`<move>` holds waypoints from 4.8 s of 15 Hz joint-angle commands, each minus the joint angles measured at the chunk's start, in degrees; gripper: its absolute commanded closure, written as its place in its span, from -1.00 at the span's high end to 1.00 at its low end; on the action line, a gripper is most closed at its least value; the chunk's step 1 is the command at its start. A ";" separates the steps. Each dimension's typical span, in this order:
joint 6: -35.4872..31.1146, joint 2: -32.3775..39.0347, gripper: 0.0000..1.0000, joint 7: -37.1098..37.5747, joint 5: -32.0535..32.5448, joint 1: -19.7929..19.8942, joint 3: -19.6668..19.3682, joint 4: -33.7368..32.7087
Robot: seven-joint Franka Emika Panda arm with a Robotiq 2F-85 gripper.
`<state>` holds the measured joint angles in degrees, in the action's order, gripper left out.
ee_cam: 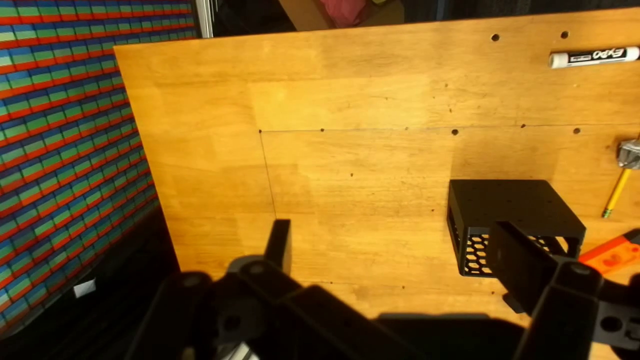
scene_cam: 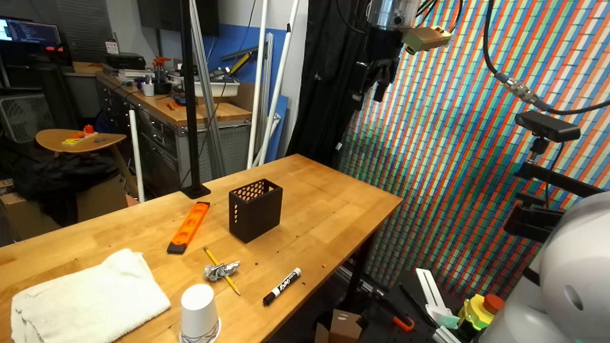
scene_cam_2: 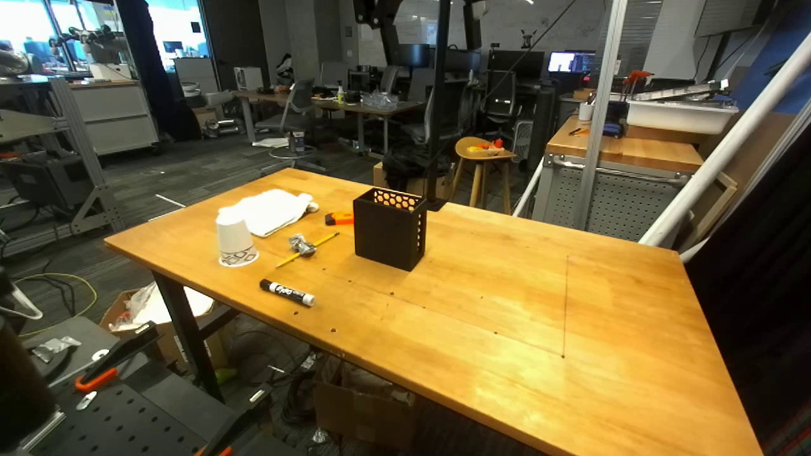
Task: Pick up the white towel from the table and place it inside the black basket
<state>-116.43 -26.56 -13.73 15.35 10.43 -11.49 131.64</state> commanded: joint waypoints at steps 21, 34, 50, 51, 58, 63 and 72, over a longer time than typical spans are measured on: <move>-7.25 18.08 1.00 2.58 -3.22 -16.00 16.09 -11.88; -22.70 34.66 1.00 3.37 -4.16 -22.78 23.51 -18.14; -27.17 68.16 1.00 3.39 3.73 -32.33 21.91 -40.60; -27.68 69.89 1.00 3.24 3.66 -32.46 21.58 -41.43; -30.90 78.67 1.00 2.99 2.89 -32.26 20.00 -43.59; -30.12 77.71 0.17 3.23 2.74 -33.04 20.33 -42.65; -25.98 66.40 -1.00 3.73 2.10 -32.24 21.45 -35.41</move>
<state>-144.40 45.56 -10.31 17.82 -22.22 9.79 92.13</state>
